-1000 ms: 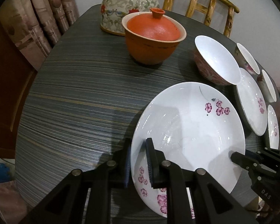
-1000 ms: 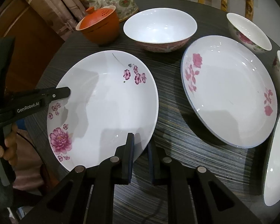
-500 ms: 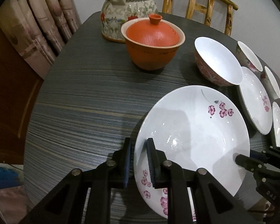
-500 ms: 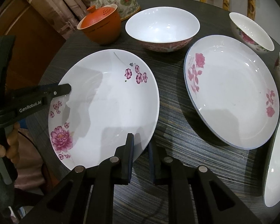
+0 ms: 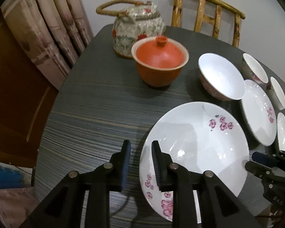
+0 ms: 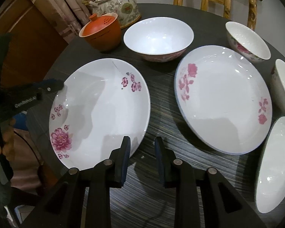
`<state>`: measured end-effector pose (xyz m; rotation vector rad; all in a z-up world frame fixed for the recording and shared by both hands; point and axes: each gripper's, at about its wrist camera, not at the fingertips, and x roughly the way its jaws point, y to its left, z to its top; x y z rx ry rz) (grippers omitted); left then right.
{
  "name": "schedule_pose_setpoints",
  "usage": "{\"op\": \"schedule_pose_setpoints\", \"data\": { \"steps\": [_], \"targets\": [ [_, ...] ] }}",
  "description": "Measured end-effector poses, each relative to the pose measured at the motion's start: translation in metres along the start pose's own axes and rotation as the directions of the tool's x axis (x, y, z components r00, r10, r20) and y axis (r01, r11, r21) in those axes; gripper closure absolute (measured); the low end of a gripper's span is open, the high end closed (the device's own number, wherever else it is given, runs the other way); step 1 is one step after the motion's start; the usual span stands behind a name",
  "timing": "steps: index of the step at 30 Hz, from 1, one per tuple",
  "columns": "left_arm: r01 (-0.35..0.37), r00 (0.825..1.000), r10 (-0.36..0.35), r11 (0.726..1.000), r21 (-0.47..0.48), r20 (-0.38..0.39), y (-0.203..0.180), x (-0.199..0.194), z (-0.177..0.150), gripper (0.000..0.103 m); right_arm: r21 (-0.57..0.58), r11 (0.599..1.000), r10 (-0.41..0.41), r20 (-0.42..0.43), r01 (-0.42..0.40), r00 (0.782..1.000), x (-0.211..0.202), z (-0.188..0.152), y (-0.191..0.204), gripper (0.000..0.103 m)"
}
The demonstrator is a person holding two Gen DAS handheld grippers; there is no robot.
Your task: Organize plates and bowls
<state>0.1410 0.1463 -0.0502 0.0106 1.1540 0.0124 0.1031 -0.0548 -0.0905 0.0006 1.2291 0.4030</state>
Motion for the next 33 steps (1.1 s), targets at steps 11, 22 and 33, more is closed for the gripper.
{"op": "schedule_pose_setpoints", "data": {
  "steps": [11,22,33],
  "targets": [
    [0.034,0.999,-0.036,0.998,0.047,0.037,-0.043,-0.028,0.004,0.064,-0.008,0.999,-0.049,0.046,0.049,0.998,-0.024,-0.006,-0.021,0.078],
    [0.127,0.991,-0.130,0.989,0.074,0.033,-0.096,-0.041,0.008,0.061,0.037,0.996,-0.089,0.078,0.086,0.993,-0.052,-0.014,-0.070,0.078],
    [0.227,0.973,-0.227,0.974,0.002,-0.039,-0.139,-0.022,0.027,0.061,0.090,0.984,-0.159,0.057,0.153,0.986,-0.063,-0.003,-0.140,0.078]
  ]
}}
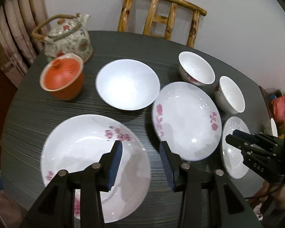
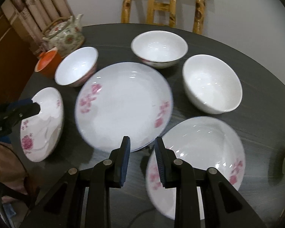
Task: Organize plates and bowls
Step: 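Reach the left tool to the blue-rimmed rose plate and grip its rim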
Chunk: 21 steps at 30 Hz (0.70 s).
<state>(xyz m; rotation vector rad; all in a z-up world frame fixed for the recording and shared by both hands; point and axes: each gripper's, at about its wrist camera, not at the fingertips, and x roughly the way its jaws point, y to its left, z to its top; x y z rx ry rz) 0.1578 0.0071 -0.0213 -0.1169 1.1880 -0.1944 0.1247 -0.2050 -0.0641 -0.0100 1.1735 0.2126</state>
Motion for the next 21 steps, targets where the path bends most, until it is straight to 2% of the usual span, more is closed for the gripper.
{"op": "schedule_pose_setpoints", "data": {
  "steps": [5,10,21],
  "targets": [
    [0.036,0.999,-0.037,0.999,-0.039,-0.037,-0.012,0.017,0.010,0.061,0.005,1.000,0.005,-0.023,-0.004,1.000,0.015,0.017,-0.017,0.078],
    [0.034,0.999,-0.036,0.998,-0.044,-0.039,-0.022,0.026,0.020,0.061,0.012,1.000,0.028,-0.047,-0.027,0.999,0.030,0.033,-0.029,0.078],
    [0.035,0.996,-0.042,0.996,-0.080,-0.084,-0.023,0.050,0.027,0.061,-0.003,1.000,0.025,-0.101,-0.025,0.995,0.065,0.055,-0.039,0.078]
  ]
}}
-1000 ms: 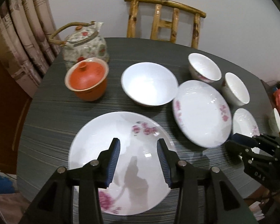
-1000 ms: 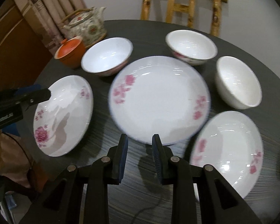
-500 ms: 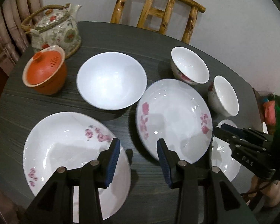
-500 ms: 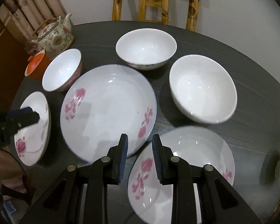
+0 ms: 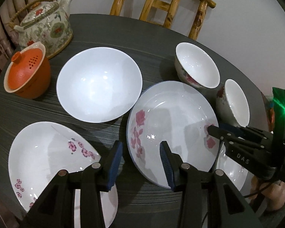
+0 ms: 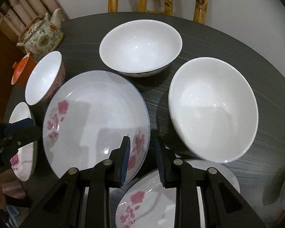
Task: Organize plates and bowls
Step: 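Reach the left tool to the blue-rimmed rose plate and grip its rim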
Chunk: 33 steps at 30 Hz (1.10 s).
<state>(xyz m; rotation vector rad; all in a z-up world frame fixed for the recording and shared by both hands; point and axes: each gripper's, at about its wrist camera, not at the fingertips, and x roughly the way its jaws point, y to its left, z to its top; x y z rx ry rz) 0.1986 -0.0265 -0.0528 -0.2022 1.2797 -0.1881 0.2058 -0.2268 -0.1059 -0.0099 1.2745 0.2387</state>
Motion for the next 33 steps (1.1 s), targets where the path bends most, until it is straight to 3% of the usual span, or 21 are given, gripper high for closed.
{"op": "schedule_pose_setpoints", "data": {
  "steps": [17,26,33],
  "targets": [
    [-0.001,0.999,0.000,0.999,-0.038,-0.038,0.004,0.028,0.000,0.062,-0.045,0.999,0.008,-0.011,-0.008,1.000,0.013,0.009,0.008,0.081],
    [-0.085,0.996,0.085,0.996,-0.004,-0.013,0.002,0.029,-0.002,0.088,-0.026,1.000,-0.001,0.009,0.001,1.000,0.011,0.007,0.006,0.086],
    [-0.102,0.995,0.102,0.995,0.017,-0.010,0.001,0.028,-0.004,0.092,-0.033,0.999,-0.020,0.010,0.020,1.000,0.010,0.003,0.011,0.087]
  ]
}}
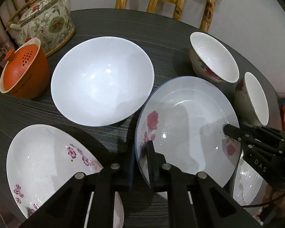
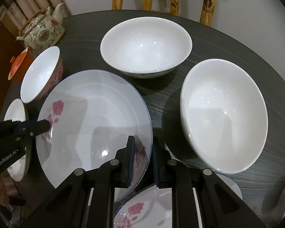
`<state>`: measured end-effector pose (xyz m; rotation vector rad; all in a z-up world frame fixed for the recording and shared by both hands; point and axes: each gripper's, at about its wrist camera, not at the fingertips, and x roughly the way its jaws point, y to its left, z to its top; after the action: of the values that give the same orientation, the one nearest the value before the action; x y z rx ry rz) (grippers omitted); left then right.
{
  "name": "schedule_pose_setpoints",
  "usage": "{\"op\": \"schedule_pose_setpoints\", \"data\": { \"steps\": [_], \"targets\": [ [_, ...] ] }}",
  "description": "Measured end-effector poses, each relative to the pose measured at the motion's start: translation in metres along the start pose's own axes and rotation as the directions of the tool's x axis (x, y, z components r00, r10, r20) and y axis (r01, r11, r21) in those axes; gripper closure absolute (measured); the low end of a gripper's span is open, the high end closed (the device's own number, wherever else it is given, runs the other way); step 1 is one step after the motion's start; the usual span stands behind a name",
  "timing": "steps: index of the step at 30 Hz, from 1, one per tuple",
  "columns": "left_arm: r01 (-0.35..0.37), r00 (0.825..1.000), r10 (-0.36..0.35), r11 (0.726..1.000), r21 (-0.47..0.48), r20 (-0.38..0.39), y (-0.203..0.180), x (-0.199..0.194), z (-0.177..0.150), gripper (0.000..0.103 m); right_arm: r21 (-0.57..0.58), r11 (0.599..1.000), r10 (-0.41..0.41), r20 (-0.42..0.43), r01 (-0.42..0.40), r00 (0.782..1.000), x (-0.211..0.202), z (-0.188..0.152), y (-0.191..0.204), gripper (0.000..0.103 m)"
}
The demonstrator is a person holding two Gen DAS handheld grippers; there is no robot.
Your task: Organize plates and bowls
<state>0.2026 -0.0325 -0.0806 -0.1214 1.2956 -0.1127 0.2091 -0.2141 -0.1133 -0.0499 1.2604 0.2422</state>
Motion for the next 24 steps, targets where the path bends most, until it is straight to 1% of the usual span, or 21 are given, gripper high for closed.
{"op": "schedule_pose_setpoints", "data": {
  "steps": [11,18,24],
  "targets": [
    [0.007,1.000,-0.007,1.000,0.010,0.012,-0.006,-0.003,0.007,0.093,0.012,1.000,-0.017,0.014,0.017,1.000,-0.013,-0.005,0.004,0.087],
    [0.007,1.000,-0.007,1.000,0.021,0.018,-0.006,-0.010,0.004,0.093,0.028,0.999,-0.022,0.023,0.021,0.999,-0.018,-0.004,0.002,0.088],
    [-0.003,1.000,0.003,1.000,0.019,0.019,-0.006,-0.008,0.000,0.092,0.034,0.999,-0.019,0.023,0.019,1.000,-0.018,-0.005,0.000,0.088]
  ]
}}
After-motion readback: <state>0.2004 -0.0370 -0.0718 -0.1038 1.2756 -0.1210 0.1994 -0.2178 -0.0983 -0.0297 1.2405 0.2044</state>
